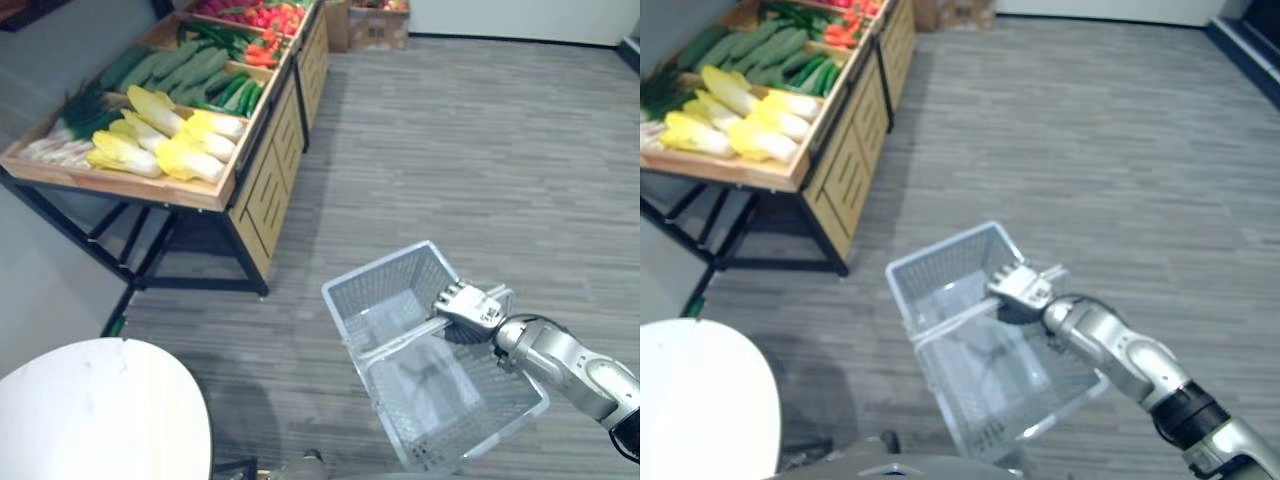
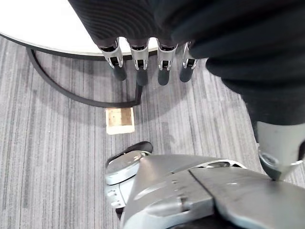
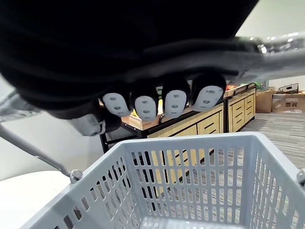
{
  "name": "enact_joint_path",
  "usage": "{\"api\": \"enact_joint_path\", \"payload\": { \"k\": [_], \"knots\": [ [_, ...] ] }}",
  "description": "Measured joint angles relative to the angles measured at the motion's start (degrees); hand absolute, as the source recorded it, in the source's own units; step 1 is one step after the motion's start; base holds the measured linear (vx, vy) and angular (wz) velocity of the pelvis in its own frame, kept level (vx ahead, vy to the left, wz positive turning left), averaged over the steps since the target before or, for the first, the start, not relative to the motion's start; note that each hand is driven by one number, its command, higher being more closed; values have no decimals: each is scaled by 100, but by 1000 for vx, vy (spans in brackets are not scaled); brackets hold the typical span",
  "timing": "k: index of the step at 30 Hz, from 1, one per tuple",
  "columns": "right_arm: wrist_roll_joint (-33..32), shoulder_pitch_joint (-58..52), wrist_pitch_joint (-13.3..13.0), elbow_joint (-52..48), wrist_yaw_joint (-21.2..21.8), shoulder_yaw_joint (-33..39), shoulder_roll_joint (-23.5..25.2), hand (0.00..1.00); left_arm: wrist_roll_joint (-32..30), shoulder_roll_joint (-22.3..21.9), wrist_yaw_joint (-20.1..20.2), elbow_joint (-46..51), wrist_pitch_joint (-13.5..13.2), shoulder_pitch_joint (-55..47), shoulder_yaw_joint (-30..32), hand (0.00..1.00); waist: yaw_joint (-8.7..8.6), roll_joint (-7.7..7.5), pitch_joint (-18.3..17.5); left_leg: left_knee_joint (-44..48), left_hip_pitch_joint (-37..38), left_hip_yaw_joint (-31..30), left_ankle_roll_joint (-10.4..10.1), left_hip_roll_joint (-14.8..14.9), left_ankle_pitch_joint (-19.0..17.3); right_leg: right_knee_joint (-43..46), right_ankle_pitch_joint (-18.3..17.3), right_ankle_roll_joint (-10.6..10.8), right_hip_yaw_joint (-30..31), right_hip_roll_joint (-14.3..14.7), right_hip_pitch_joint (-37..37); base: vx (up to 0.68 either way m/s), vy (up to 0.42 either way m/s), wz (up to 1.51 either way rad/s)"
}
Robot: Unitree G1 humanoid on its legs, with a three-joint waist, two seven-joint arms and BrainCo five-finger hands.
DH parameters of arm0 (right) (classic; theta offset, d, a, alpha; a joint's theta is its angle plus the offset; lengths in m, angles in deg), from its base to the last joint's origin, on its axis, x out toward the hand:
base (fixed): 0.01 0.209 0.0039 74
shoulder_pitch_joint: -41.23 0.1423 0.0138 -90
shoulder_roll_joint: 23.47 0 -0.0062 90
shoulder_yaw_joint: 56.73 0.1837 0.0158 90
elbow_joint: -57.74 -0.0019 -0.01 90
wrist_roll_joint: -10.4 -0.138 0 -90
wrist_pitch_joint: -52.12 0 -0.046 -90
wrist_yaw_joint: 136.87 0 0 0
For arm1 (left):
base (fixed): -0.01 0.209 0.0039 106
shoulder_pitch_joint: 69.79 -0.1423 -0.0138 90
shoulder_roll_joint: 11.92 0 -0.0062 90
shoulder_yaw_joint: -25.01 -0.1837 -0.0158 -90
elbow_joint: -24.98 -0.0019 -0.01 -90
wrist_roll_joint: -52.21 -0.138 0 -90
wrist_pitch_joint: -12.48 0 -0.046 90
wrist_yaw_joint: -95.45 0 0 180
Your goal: Pick vegetable in the basket
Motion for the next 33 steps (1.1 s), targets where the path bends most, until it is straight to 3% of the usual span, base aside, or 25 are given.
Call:
{"api": "enact_joint_path", "payload": {
  "k": [5, 9, 12, 14, 15, 17, 18, 20, 21, 23, 24, 26, 28, 29, 30, 31, 32, 33],
  "knots": [
    [-9, -51, -43, 43, 0, 27, 6, 100, -16, -66, 1, -6, 5, 106, -113, 0, -13, 132, -36, -143, -32, -8, 66, -204, 8, -105, 118, 87, 30, -164, -76, -46, 55, -2],
    [-9, -146, -31, 74, -1, 41, 11, 100, -15, -65, -3, -2, 3, 96, -139, 0, 21, 136, -50, -184, -5, 82, 92, -257, -29, 6, 106, 86, 142, -171, -167, 21, 18, -13],
    [-2, -195, 11, 98, -1, 186, 21, 100, -16, -61, -6, -2, 9, 134, -185, 0, 65, 90, -23, -202, 74, 140, 141, -327, -169, 910, -97, 47, 353, -142, -630, 73, 39, -36],
    [5, -245, 106, 149, -3, 276, 47, 100, -16, -30, -15, -9, 11, 135, -308, 0, 54, 69, 59, -298, 341, 144, 241, -317, -253, 2462, -149, -130, 364, -43, -1237, 21, 40, -29],
    [13, -349, 144, 133, -6, 381, 97, 100, -17, 49, -12, -11, 10, 135, -402, 0, -44, -10, 166, -358, 591, 124, 285, -337, -317, 3169, -76, -366, 332, -60, -1414, -7, 38, -7],
    [36, -579, 181, 122, -17, 667, 328, 100, -21, 130, 4, -12, 13, 137, -462, 0, -141, -41, 237, -442, 849, 84, 371, -346, -372, 3785, 84, -570, 236, -143, -1581, 33, 36, 5],
    [84, -608, 188, 123, -26, 724, 418, 100, -31, 157, 5, -7, 13, 149, -463, 0, -200, -92, 248, -454, 905, 70, 430, -347, -408, 3920, -29, -628, 185, -188, -1656, 98, 54, 1],
    [129, -634, 158, 115, -43, 792, 506, 100, -90, 175, 10, -11, 22, 285, -471, 0, -211, -113, 276, -461, 846, 56, 451, -309, -447, 3438, -231, -669, -22, -178, -1884, 137, 42, -6],
    [129, -684, 149, 125, -43, 900, 545, 100, -148, 168, 15, -13, 23, 413, -555, 0, -211, -83, 316, -479, 798, -42, 455, -296, -456, 2841, -162, -572, -40, -178, -1913, 165, -1, 12],
    [128, -811, 149, 136, -42, 1172, 643, 100, -253, 136, 14, -12, 12, 607, -645, 0, -264, -89, 350, -558, 774, -248, 407, -326, -505, 1101, 191, -102, 34, -342, -1884, 279, -53, 56],
    [128, -879, 153, 135, -45, 1248, 666, 100, -255, 147, 11, 6, 3, 647, -630, 0, -332, -132, 367, -547, 804, -423, 276, -375, -599, 513, 221, -33, 36, -497, -1820, 332, -106, 77],
    [132, -1006, 165, 131, -45, 1363, 691, 100, -255, 172, 9, -3, 6, 634, -571, 0, -380, -208, 339, -357, 923, -695, 123, -360, -906, 581, 217, -51, 13, -616, -1792, 408, -241, 88],
    [132, -1155, 183, 137, -23, 1489, 629, 100, -250, 119, 5, -16, 15, 518, -555, 0, -488, 40, 138, 5, 893, -1011, 21, 8, -1285, 1245, 309, 17, -220, -380, -1826, 547, -381, 79],
    [134, -1150, 218, 196, -13, 1494, 587, 100, -249, 12, 7, -21, 5, 369, -488, 0, -372, 315, -48, 695, 629, -1136, 66, 268, -1275, 1570, 100, -11, -385, -149, -1891, 570, -358, 22],
    [137, -1108, 258, 221, -4, 1493, 580, 100, -249, -36, 8, -13, 6, 374, -423, 0, -291, 361, -47, 1315, 349, -1161, 88, 353, -1158, 1645, -1, -122, -419, -65, -1862, 607, -356, -2],
    [136, -1027, 268, 290, 3, 1487, 514, 100, -222, -131, -21, 23, -15, 364, -248, 0, -146, 388, -37, 2526, -165, -1286, 185, 458, -634, 1744, -122, -262, -471, -7, -1708, 727, -436, -3],
    [121, -987, 278, 345, 5, 1486, 415, 100, -225, -166, -8, 52, -11, 359, -170, 0, -101, 363, -12, 3473, -557, -1376, 251, 538, 274, 1783, -326, -424, -594, 2, -1409, 617, -345, 10],
    [110, -986, 278, 359, 5, 1486, 372, 100, -224, -182, -5, 49, -12, 344, -166, 0, -63, 292, 48, 3886, -700, -1382, 226, 596, 559, 1759, -409, -496, -646, -3, -1192, 588, -301, 17]
  ]
}}
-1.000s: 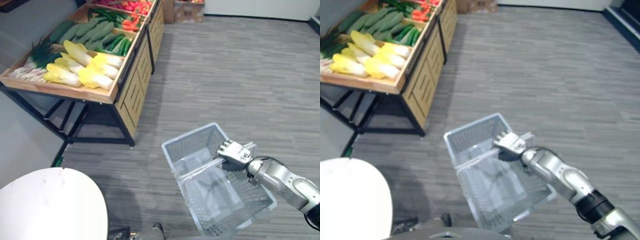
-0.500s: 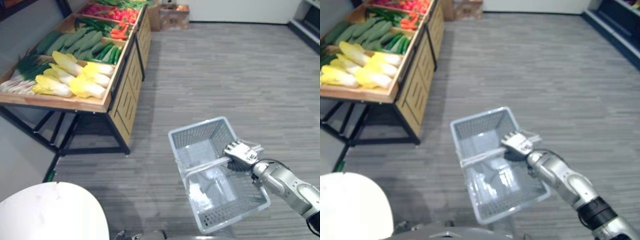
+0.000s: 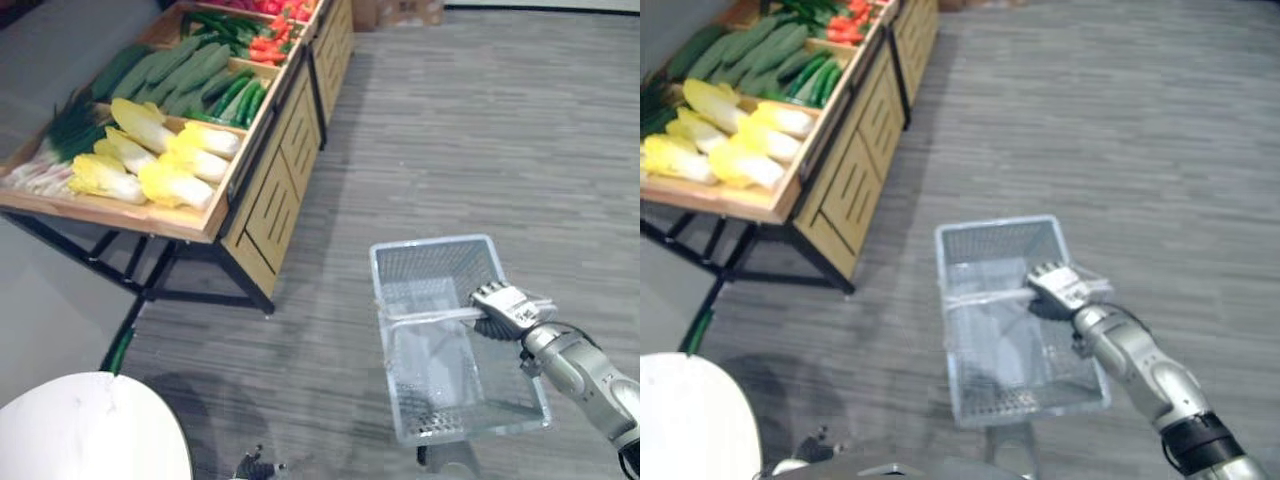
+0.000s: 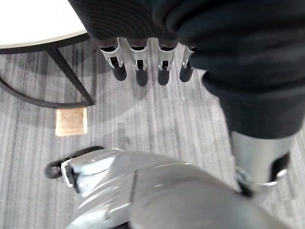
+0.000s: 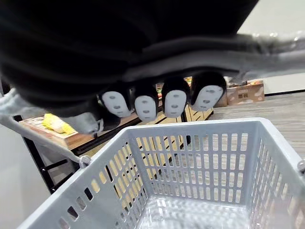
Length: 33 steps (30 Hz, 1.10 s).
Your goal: Pick vegetable in the basket
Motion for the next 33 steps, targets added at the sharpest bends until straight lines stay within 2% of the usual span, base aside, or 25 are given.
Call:
{"api": "enact_joint_path", "payload": {
  "k": [1, 3, 4, 6, 7, 9, 10, 11, 12, 13, 14, 16, 17, 18, 19, 20, 21, 22, 23, 24, 26, 27, 28, 31, 33],
  "knots": [
    [-18, -2, 31, 25, -2, 6, -15, 100, 6, -21, 7, 34, -17, -12, 1, 0, 73, -46, 84, 735, -169, 151, 51, 70, -16, -121, -75, -112, -62, -4, 506, 433, -221, 15],
    [-8, -21, 110, 45, -4, 23, -45, 100, 21, -22, 17, 76, -26, -39, 15, 0, 84, -147, 141, 1302, -426, 525, 147, 32, -217, -427, -153, -214, -196, -107, 1194, 482, -239, 25],
    [-59, -22, 122, 45, -11, 107, -80, 100, 31, 9, 8, 104, -32, -44, 55, 0, 86, -211, 171, 1316, -711, 762, 121, -71, -309, -608, -297, -177, -338, -213, 1545, 506, -209, 42],
    [-140, -25, 130, 66, -16, 236, -143, 100, 30, 4, 6, 185, -43, -24, 65, 0, 83, -171, 203, 889, -1208, 1101, 46, -202, -447, -898, -558, 31, -605, -236, 1916, 367, -86, 41],
    [-141, -49, 137, 126, -16, 263, -113, 100, 29, -11, 10, 183, -47, -1, 47, 0, 81, -135, 225, 381, -1333, 1363, 31, -239, -471, -986, -615, 72, -730, -217, 2077, 351, 17, 42],
    [-140, -264, 126, 269, -17, 290, -115, 100, -16, -21, 10, 156, -43, 0, 27, 0, 88, -119, 233, -1336, -1266, 2406, 59, -434, -394, -1150, -829, 202, -1002, -208, 2474, 424, 89, 56],
    [-140, -388, 121, 291, -18, 294, -114, 100, -26, -24, 11, 95, -35, -20, 16, 0, 81, -65, 229, -2288, -1167, 2853, 33, -569, -158, -1241, -954, 278, -1130, -123, 2696, 428, 136, 47],
    [-134, -432, 109, 308, -18, 295, -120, 100, -41, -35, 16, 14, -20, -62, -2, 0, 103, 52, 196, -3060, -1076, 2972, 11, -640, 134, -1335, -1028, 291, -1166, 24, 2856, 546, 187, 20],
    [-119, -413, 97, 383, -22, 335, -30, 100, -165, -17, 15, -36, 6, -156, 5, 0, 213, 261, 146, -3541, -985, 2867, 748, -654, 443, -1418, -1215, 320, -1029, 241, 3040, 385, 142, 9],
    [-114, -382, 104, 508, -31, 326, 122, 100, -214, 11, 14, -47, 28, -147, 33, 0, 215, 125, 159, -3486, -978, 2837, 928, -775, 382, -1410, -1252, 259, -981, 208, 3072, 456, 172, 31],
    [-115, -370, 93, 682, -31, 268, 99, 100, -246, -6, -10, -18, 15, -153, 57, 0, 214, -22, 170, -3316, -1054, 2772, 915, -942, 161, -1227, -1207, 209, -776, 72, 2990, 426, 197, 48],
    [-107, -259, 101, 939, -28, 160, 64, 100, -256, -11, 6, -40, 26, -212, 218, 0, 312, -146, 186, -3115, -928, 2792, 1145, -1139, -233, -599, -1196, 207, -386, -210, 2883, 456, 228, 29],
    [-105, -232, 102, 948, -29, 138, 68, 100, -256, -17, 6, -68, 34, -245, 227, 0, 357, -181, 182, -3120, -833, 2823, 1148, -1214, -329, -353, -1196, 208, -289, -285, 2835, 423, 203, 1],
    [-50, -151, 70, 1024, -36, 104, 81, 100, -254, -35, 6, -49, 32, -378, 231, 0, 397, -311, 194, -3252, -549, 2844, 1135, -1433, -518, 697, -1074, 388, -69, -530, 2486, 344, 158, -3],
    [-43, -103, 31, 1147, -41, 104, 114, 100, -253, -27, 8, -48, 33, -416, 243, 0, 390, -317, 188, -3360, -394, 2842, 1124, -1518, -558, 1279, -906, 580, 69, -605, 2271, 512, 234, 5],
    [-41, -48, -6, 1479, -42, 98, 253, 100, -251, 18, 21, -41, 36, -489, 247, 0, 377, -347, 176, -3623, -38, 2782, 1073, -1650, -616, 2516, -159, 1218, 437, -665, 1770, 421, 180, 14],
    [-41, -45, 0, 1716, -41, 90, 389, 100, -249, 98, 21, -34, 39, -525, 164, 0, 363, -356, 163, -3794, 243, 2678, 1017, -1691, -653, 3451, 307, 1406, 652, -635, 1353, 500, 176, 29],
    [-32, -92, 0, 1885, -42, 85, 477, 100, -248, 185, 27, -29, 44, -533, 31, 0, 296, -375, 160, -3910, 493, 2537, 993, -1716, -681, 4318, 341, 1394, 625, -642, 981, 414, 78, 60],
    [18, -186, 14, 2043, -44, 101, 507, 100, -246, 252, 28, 9, 46, -529, -62, 0, 176, -371, 155, -4012, 776, 2274, 983, -1730, -723, 5016, 197, 1138, 415, -660, 622, 495, 49, 88],
    [67, -304, 52, 2193, -89, 145, 519, 100, -231, 285, 37, 14, 44, -468, -85, 0, 122, -362, 146, -4120, 1044, 2023, 1032, -1730, -725, 5234, -56, 721, 276, -654, 310, 414, 6, 90],
    [97, -354, 135, 2435, -209, 303, 556, 100, -186, 318, 67, 60, 41, -404, -78, 0, -40, -379, 138, -4184, 1382, 1615, 1057, -1719, -728, 4779, -392, 235, 174, -631, 19, 380, -48, 96],
    [113, -361, 148, 2551, -235, 368, 556, 100, -165, 316, 64, 91, 30, -387, -72, 0, -103, -378, 139, -4184, 1459, 1463, 1056, -1704, -728, 4424, -481, 155, 175, -611, -24, 394, -106, 121],
    [118, -372, 214, 2767, -253, 514, 553, 100, -130, 297, 61, 192, 22, -355, -60, 0, -131, -366, 140, -4175, 1571, 1232, 1051, -1671, -729, 3472, -588, 71, 231, -581, -75, 346, -148, 116],
    [126, -378, 391, 3225, -259, 858, 574, 100, -130, 248, 36, 224, 18, -257, 93, 0, -114, -304, 106, -4166, 1601, 538, 781, -1467, -890, 955, -469, 186, 938, -467, -189, 349, -248, 118],
    [134, -424, 478, 3417, -258, 1101, 646, 100, -131, 248, 9, 163, 22, -266, 165, 0, -103, -349, 101, -4118, 1579, 106, 511, -1306, -1060, -116, -355, 360, 1369, -618, -273, 399, -431, 119]
  ]
}}
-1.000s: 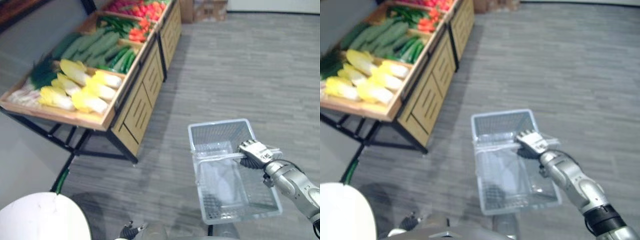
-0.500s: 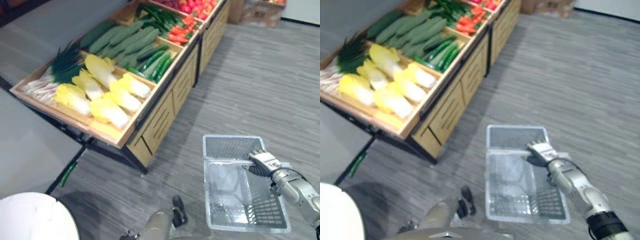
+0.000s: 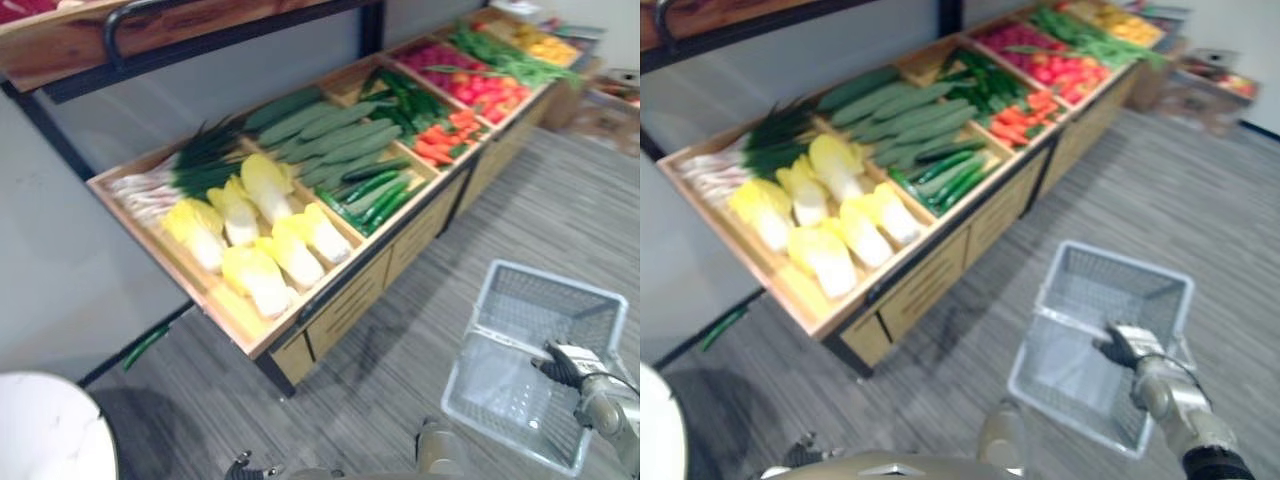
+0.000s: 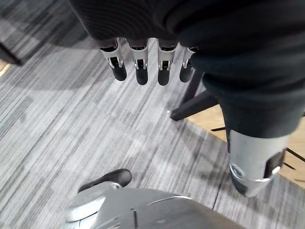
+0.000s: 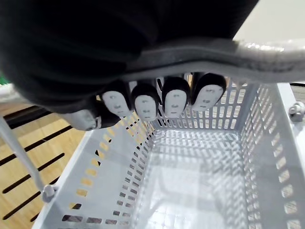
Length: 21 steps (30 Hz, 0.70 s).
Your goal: Pick vegetable in the basket
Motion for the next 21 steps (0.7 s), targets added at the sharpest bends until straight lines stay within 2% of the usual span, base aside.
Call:
{"api": "enact_joint_path", "payload": {
  "k": [2, 3, 4, 5, 7, 8, 10, 11, 12, 13, 14, 15, 17, 18, 19, 21],
  "knots": [
    [131, -82, 71, 14, 2, 133, 177, 100, 1, 19, -13, -9, 7, -152, 34, 0, 27, -88, -24, 186, 0, -344, -353, 187, -262, -524, 47, 78, -50, -235, 2, 269, -384, 82],
    [169, -89, 79, 13, 1, 133, 226, 100, 1, 87, -14, -12, 10, -216, 58, 0, 31, -145, -40, 232, 2, -395, -454, 238, -346, -583, 47, 78, -58, -259, 11, 253, -476, 64],
    [171, -98, 94, 14, -1, 175, 319, 100, 1, 168, -12, -38, 12, -323, 100, 0, 30, -288, -112, 296, 12, -540, -708, 322, -548, -654, 178, 227, -54, -321, 6, 340, -757, 70],
    [169, -146, 126, 27, 0, 320, 328, 100, 4, 66, -8, -182, 23, -290, 113, 0, 10, -125, -91, 348, 9, -684, -876, 649, -701, -289, 607, 617, -257, -114, -20, 327, -756, 79],
    [169, -232, 167, 28, 1, 460, 327, 100, 3, -48, -6, -225, 10, -251, 152, 0, -6, 184, -175, 349, 32, -751, -928, 1057, -644, 280, 523, 593, -586, 141, -150, 288, -559, 69],
    [190, -183, 200, 30, 6, 476, 329, 100, 3, -126, -4, -229, -1, -205, 288, 0, 15, 294, -216, 384, -21, -761, -1065, 1253, -308, 585, 283, 381, -735, 262, -222, 295, -506, 55],
    [196, -122, 198, 18, 5, 465, 328, 100, 4, -149, -7, -206, -16, -204, 483, 0, 5, 307, -237, 812, -430, -779, -1026, 1381, 170, 725, 128, 155, -1055, 340, -189, 284, -546, 64],
    [190, -108, 194, 11, 5, 469, 327, 100, 8, -154, -18, -204, -5, -185, 564, 0, -34, 288, -238, 1360, -853, -717, -743, 1427, 467, 740, 34, 19, -1311, 308, -101, 285, -530, 99],
    [179, -176, 191, 14, 6, 478, 332, 100, 161, -151, -44, -184, 8, -143, 590, 0, -71, 280, -193, 1821, -1089, -351, -478, 1538, 929, 719, -29, -98, -1551, 277, 168, 226, -416, 113],
    [170, -268, 189, 13, 5, 481, 354, 100, 234, -149, -58, -155, 16, -151, 660, 0, -97, 195, -128, 1979, -1192, -38, -480, 1651, 1392, 612, -64, -162, -1776, 247, 458, 160, -323, 95],
    [142, -344, 185, 6, 4, 482, 367, 100, 262, -144, -73, -154, 14, -175, 700, 0, -84, 131, -112, 2038, -1175, 232, -448, 1724, 1640, 499, -94, -212, -1898, 218, 657, 114, -322, 81],
    [141, -446, 180, -13, -1, 573, 365, 100, 343, -149, -87, -122, 8, -203, 740, 0, -16, 121, -114, 2279, -1171, 799, -460, 1839, 1665, 341, -132, -281, -2095, 201, 949, 117, -400, 69],
    [141, -493, 206, -13, -7, 653, 374, 100, 404, -206, -123, -100, 27, -217, 738, 0, -12, 143, -115, 2520, -1223, 1345, -536, 1737, 1320, 58, -152, -342, -2308, 212, 1236, 82, -288, 55],
    [138, -496, 211, -15, -8, 664, 419, 100, 415, -278, -160, -99, 59, -222, 740, 0, -14, 165, -110, 2445, -1278, 1637, -541, 1522, 1078, -193, -167, -308, -2407, 285, 1403, 45, -104, 32],
    [137, -507, 210, -15, -8, 693, 460, 100, 415, -300, -171, -99, 82, -221, 744, 0, -13, 171, -108, 2350, -1296, 1718, -551, 1423, 1003, -264, -170, -319, -2424, 325, 1412, 72, -128, 27],
    [137, -509, 215, -16, -8, 809, 626, 100, 382, -360, -144, -106, 139, -235, 743, 0, -17, 232, -92, 1496, -1292, 1908, -663, 992, 908, -407, -79, -324, -2513, 452, 1404, 76, -34, 14]
  ]
}}
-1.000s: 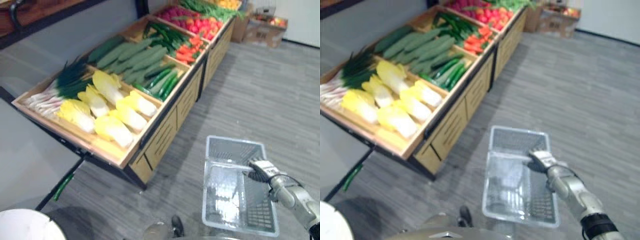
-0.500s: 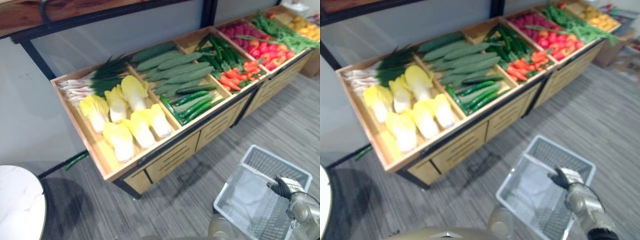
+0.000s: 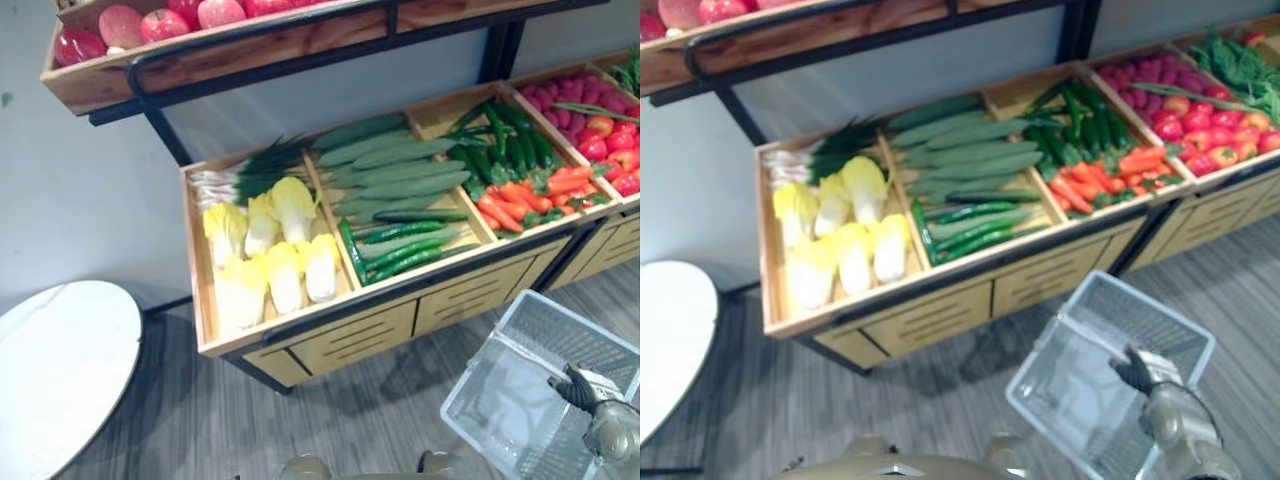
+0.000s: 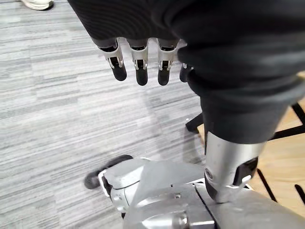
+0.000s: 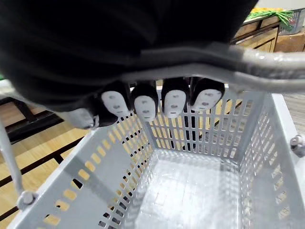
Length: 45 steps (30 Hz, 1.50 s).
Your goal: Pick vegetable in the basket
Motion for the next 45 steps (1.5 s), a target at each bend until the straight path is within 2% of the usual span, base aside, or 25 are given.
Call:
{"api": "enact_joint_path", "payload": {
  "k": [1, 2, 3, 5, 9, 13, 14, 17, 18, 19, 20, 21, 22, 23, 25, 26, 27, 28, 30, 31, 32, 35, 37, 41, 45],
  "knots": [
    [0, -16, 3, 0, 0, 13, -2, 100, -29, -32, 6, -2, 3, 6, 0, 0, -14, 48, 12, -285, 12, -10, -21, -100, 22, 0, 34, -46, -33, 40, -1, 79, 44, 9],
    [0, -38, 24, 2, -1, 29, -23, 100, -74, -116, 9, -1, 1, 15, 2, 0, 8, 189, 37, -866, 95, 2, -15, -211, 114, 12, 33, -45, -47, 158, -6, 50, 50, 4],
    [2, -43, 37, 8, 0, 28, -6, 100, -92, -150, 12, -4, 3, 9, 2, 0, 13, 234, 38, -1032, 176, 46, 24, -205, 106, 27, 32, -44, -47, 209, -10, 77, 65, -2],
    [5, -48, 42, 21, 1, -4, 65, 100, -202, -167, 21, 5, -8, 44, 13, 0, 22, 248, 42, -1496, 397, -109, 28, -304, 99, -55, 76, 14, -39, 240, -13, 114, 63, 0],
    [-6, -25, -7, 42, -8, -63, 129, 100, -227, -137, 33, 1, -7, 8, 41, 0, 64, 207, 67, -1644, 581, -4, 33, -413, 103, -99, 149, 38, 199, 248, 13, 63, 43, -20],
    [-47, 7, -82, 140, -14, -66, 206, 100, -266, -70, 36, 50, -15, 92, 41, 0, 31, 214, 61, -1904, 725, -36, 43, -460, 99, -40, 149, 48, 294, 293, -26, -2, 21, -18],
    [-63, 19, -80, 205, -32, -66, 205, 100, -266, -52, 36, 118, -19, 95, 37, 0, 24, 193, 66, -1979, 790, -41, 98, -483, 67, 100, 91, 43, 344, 276, -124, -36, 33, -17],
    [-62, -23, 11, 257, -42, -66, 233, 100, -266, 117, 40, 98, -11, 117, -21, 0, 5, -42, 156, -2059, 973, -82, 232, -665, -91, 909, -373, 260, 465, -63, -316, -53, 11, -2],
    [-62, -93, 56, 261, -43, -65, 233, 100, -266, 184, 35, 97, -10, 122, -53, 0, -13, -116, 146, -2078, 1022, -192, 228, -744, -117, 1185, -423, 310, 561, -111, -354, -29, -26, 16],
    [-60, -121, 71, 261, -43, -67, 233, 100, -266, 220, 31, 103, -14, 132, -77, 0, -17, -144, 132, -2112, 1027, -220, 228, -774, -116, 1291, -419, 315, 686, -119, -405, -3, -3, 24],
    [-60, -136, 96, 274, -43, -84, 241, 100, -266, 285, 25, 102, -17, 165, -80, 0, -21, -170, 143, -2208, 1042, -396, 230, -804, -113, 1462, -338, 438, 951, -88, -496, 36, 31, 29],
    [-61, -137, 111, 317, -44, -84, 279, 100, -265, 349, 5, 101, -16, 179, -68, 0, -24, -162, 149, -2283, 1094, -556, 247, -733, -94, 1555, -206, 456, 1107, -32, -556, 60, 23, 32],
    [-64, -140, 121, 346, -49, -79, 309, 100, -263, 386, -18, 105, -16, 182, -64, 0, -31, -142, 146, -2279, 1083, -608, 266, -659, -77, 1566, -225, 386, 1129, 2, -584, 78, -27, 38],
    [-65, -138, 122, 433, -93, -54, 373, 100, -262, 465, -76, 112, -17, 194, -67, 0, -38, -131, 144, -2232, 1046, -716, 266, -587, -77, 1378, -350, 184, 1190, -11, -568, 79, -70, 42],
    [-66, -148, 122, 504, -129, -45, 524, 100, -250, 539, -139, 116, -19, 213, -53, 0, -36, -275, 137, -2195, 939, -981, 226, -524, -62, 821, -342, 190, 1383, -72, -559, 83, -139, 51],
    [-66, -159, 127, 499, -145, -5, 699, 100, -182, 539, -221, 150, 39, 333, -173, 0, -141, -508, 95, -2150, 870, -1091, 83, -496, -25, 291, -129, 247, 1511, -90, -500, 138, -248, 60],
    [-66, -157, 150, 501, -171, 0, 837, 100, -145, 515, -273, 148, 100, 470, -289, 0, -158, -581, 94, -2144, 827, -1172, -12, -517, 10, 106, 319, 468, 1523, -150, -482, 162, -273, 69],
    [-64, -117, 184, 579, -195, -5, 900, 100, -146, 371, -359, 117, 128, 722, -388, 0, -144, -565, 61, -2150, 778, -1315, -122, -421, 62, 47, 372, 532, 1391, -97, -437, 159, -221, 49],
    [-67, 3, 161, 769, -184, -19, 838, 100, 5, 117, -359, 201, 70, 923, -119, 0, -119, -423, 35, -2169, 740, -1282, -182, -212, 131, -125, 412, 446, 1284, 134, -379, 138, -156, 10],
    [-68, -16, 152, 763, -191, 4, 833, 100, 86, 153, -409, 405, 82, 938, 194, 0, -125, -311, -30, -2142, 691, -1285, -213, -61, 129, -282, 463, 371, 1231, 293, -329, 152, -160, -14],
    [-67, -108, 126, 708, -209, 21, 836, 100, 267, 230, -638, 603, 56, 912, 432, 0, -121, -227, -66, -2147, 686, -1284, -246, 45, 108, -392, 482, 342, 1198, 406, -278, 183, -172, -10],
    [-69, -259, 92, 693, -214, 241, 795, 100, 522, 235, -1044, 1708, -74, 720, 489, 0, -122, -34, -98, -2145, 685, -1298, -265, 94, 114, -490, 469, 324, 1099, 453, -191, 134, -71, 7],
    [-67, -339, 123, 693, -214, 334, 792, 100, 521, 134, -1153, 2604, -172, 610, 488, 0, -104, 18, -129, -2142, 652, -1309, -263, 53, 117, -538, 468, 324, 1033, 409, -162, 72, 22, 18],
    [-62, -389, 125, 692, -213, 500, 794, 100, 491, -39, -1403, 4282, -357, 571, 476, 0, -87, 21, -132, -2100, 585, -1331, -254, -71, 123, -558, 469, 324, 935, 302, -117, 4, 36, 17],
    [-59, -425, 59, 682, -214, 525, 800, 100, 386, -38, -1722, 5179, -463, 607, 519, 0, -89, 24, -140, -2100, 598, -1297, -240, -118, 131, -558, 490, 353, 969, 258, -106, -46, 36, 2]
  ]
}}
